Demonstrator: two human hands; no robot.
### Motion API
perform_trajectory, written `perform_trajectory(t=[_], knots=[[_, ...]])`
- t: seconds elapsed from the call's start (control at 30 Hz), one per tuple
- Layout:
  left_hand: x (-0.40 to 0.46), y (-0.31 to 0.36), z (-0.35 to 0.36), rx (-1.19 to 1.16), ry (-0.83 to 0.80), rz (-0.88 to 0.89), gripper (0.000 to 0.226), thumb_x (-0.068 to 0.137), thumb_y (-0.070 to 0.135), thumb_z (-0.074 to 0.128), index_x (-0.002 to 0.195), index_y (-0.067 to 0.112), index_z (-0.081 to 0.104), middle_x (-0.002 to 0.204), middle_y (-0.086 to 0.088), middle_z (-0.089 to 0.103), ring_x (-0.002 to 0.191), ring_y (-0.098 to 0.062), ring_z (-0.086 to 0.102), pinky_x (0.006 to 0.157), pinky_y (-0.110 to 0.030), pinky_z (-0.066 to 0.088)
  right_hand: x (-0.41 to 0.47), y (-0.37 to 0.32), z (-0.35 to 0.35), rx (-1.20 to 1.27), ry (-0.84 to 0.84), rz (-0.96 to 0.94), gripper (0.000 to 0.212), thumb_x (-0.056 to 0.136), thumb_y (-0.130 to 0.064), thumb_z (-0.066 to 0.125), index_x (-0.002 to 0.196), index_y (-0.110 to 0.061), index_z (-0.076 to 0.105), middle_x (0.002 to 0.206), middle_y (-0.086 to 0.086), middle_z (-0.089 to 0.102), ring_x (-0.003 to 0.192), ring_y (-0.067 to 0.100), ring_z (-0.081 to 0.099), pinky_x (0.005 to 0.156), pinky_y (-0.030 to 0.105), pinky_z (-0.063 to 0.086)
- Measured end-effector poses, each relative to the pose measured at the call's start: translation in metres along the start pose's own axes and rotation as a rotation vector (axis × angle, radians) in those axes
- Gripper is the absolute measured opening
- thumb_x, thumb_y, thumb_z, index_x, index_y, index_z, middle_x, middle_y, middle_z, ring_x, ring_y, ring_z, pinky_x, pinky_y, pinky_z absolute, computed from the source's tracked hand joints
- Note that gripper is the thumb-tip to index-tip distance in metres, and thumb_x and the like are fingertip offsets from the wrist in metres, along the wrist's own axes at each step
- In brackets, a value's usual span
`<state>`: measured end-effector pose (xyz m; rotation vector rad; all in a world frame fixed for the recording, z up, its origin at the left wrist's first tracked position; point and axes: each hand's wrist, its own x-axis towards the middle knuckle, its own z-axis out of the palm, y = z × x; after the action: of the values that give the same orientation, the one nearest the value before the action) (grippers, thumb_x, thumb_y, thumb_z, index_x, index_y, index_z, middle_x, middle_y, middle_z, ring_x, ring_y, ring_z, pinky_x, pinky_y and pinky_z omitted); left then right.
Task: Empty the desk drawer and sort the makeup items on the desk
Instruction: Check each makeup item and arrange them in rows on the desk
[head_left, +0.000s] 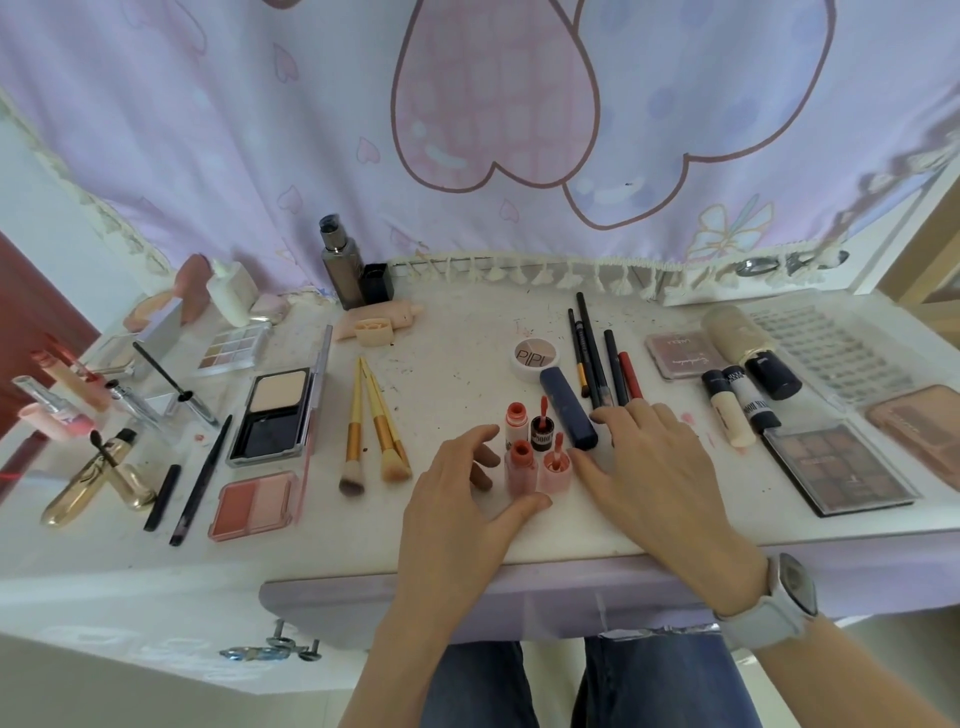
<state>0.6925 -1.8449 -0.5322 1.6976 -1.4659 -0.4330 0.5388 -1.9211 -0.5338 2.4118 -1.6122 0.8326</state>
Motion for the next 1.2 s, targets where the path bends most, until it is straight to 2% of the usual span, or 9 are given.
perform_trajectory(t=[0.2, 0.27, 0.37, 0.47, 0.53, 0.7, 0.87, 1.03, 1.2], knots=[[-0.002, 0.001, -0.001, -0.094, 0.097, 0.055, 0.042, 0.067, 0.061, 0.055, 0.105, 0.049, 0.040, 0.100, 0.021, 0.053, 0.090, 0.001, 0.052, 0.074, -0.007, 0.041, 0.002, 0.001, -0.003, 0.030, -0.045, 0.074, 0.020, 0.072, -0.026, 0.073, 0.081, -0.010, 0.064, 0.070, 0.004, 0.059, 0.063, 0.022, 0.053, 0.058, 0.033, 0.041], [-0.003, 0.001, -0.003, -0.180, 0.147, 0.041, 0.032, 0.072, 0.054, 0.051, 0.102, 0.045, 0.045, 0.102, 0.018, 0.056, 0.089, 0.001, 0.053, 0.075, -0.008, 0.042, 0.006, 0.006, -0.010, 0.082, -0.025, 0.093, 0.017, 0.076, -0.023, 0.069, 0.084, -0.009, 0.064, 0.070, 0.003, 0.057, 0.064, 0.022, 0.051, 0.060, 0.032, 0.038], [-0.003, -0.001, -0.007, -0.340, 0.219, -0.029, 0.019, 0.082, 0.035, 0.056, 0.100, 0.040, 0.052, 0.103, 0.014, 0.059, 0.089, 0.001, 0.057, 0.075, -0.009, 0.044, 0.017, 0.013, -0.028, 0.320, -0.020, 0.216, 0.009, 0.082, -0.020, 0.063, 0.087, -0.013, 0.060, 0.069, -0.003, 0.051, 0.061, 0.013, 0.043, 0.056, 0.019, 0.033], [0.005, 0.002, -0.012, -0.417, 0.275, -0.090, 0.026, 0.091, 0.011, 0.054, 0.097, 0.037, 0.054, 0.103, 0.011, 0.061, 0.094, -0.007, 0.059, 0.079, -0.016, 0.048, 0.031, 0.023, -0.038, 0.699, -0.016, 0.357, 0.008, 0.088, -0.017, 0.055, 0.095, -0.017, 0.058, 0.069, -0.004, 0.049, 0.058, 0.008, 0.040, 0.054, 0.014, 0.033], [0.019, 0.009, -0.017, -0.375, 0.303, -0.040, 0.031, 0.091, 0.006, 0.052, 0.096, 0.036, 0.054, 0.102, 0.011, 0.060, 0.093, -0.006, 0.059, 0.077, -0.011, 0.047, 0.047, 0.026, -0.042, 0.856, -0.008, 0.378, 0.010, 0.090, -0.013, 0.052, 0.095, -0.020, 0.058, 0.073, 0.001, 0.054, 0.060, 0.007, 0.043, 0.058, 0.018, 0.036], [0.068, 0.023, -0.022, -0.270, 0.250, 0.064, 0.021, 0.092, 0.016, 0.052, 0.108, 0.029, 0.053, 0.108, 0.016, 0.054, 0.094, 0.008, 0.051, 0.073, -0.005, 0.042, 0.081, 0.018, -0.041, 1.012, -0.165, 0.238, 0.020, 0.092, -0.010, 0.050, 0.093, -0.026, 0.061, 0.070, -0.004, 0.056, 0.052, -0.007, 0.046, 0.056, 0.007, 0.038], [0.099, 0.018, -0.019, -0.195, 0.025, 0.064, 0.027, 0.090, 0.028, 0.054, 0.116, 0.034, 0.051, 0.114, 0.017, 0.052, 0.102, 0.005, 0.048, 0.079, -0.007, 0.039, 0.095, 0.004, -0.023, 0.948, -0.259, 0.058, 0.025, 0.093, -0.006, 0.047, 0.106, -0.025, 0.057, 0.097, -0.002, 0.064, 0.091, 0.006, 0.058, 0.081, 0.012, 0.043], [0.111, 0.017, -0.016, -0.020, -0.063, 0.234, 0.027, 0.091, 0.022, 0.056, 0.118, 0.018, 0.057, 0.099, 0.016, 0.056, 0.087, 0.001, 0.051, 0.076, -0.007, 0.038, 0.097, -0.003, -0.006, 0.931, -0.260, -0.027, 0.027, 0.093, -0.007, 0.049, 0.112, -0.022, 0.059, 0.098, -0.004, 0.064, 0.091, 0.010, 0.059, 0.079, 0.007, 0.042], [0.120, 0.008, -0.012, 0.179, -0.066, 0.336, 0.028, 0.093, 0.025, 0.050, 0.120, 0.017, 0.055, 0.097, 0.012, 0.058, 0.080, -0.002, 0.047, 0.067, -0.006, 0.034, 0.100, -0.001, 0.002, 0.879, -0.273, -0.066, 0.028, 0.093, -0.008, 0.049, 0.115, -0.021, 0.060, 0.094, -0.004, 0.061, 0.089, 0.008, 0.057, 0.078, 0.007, 0.040]])
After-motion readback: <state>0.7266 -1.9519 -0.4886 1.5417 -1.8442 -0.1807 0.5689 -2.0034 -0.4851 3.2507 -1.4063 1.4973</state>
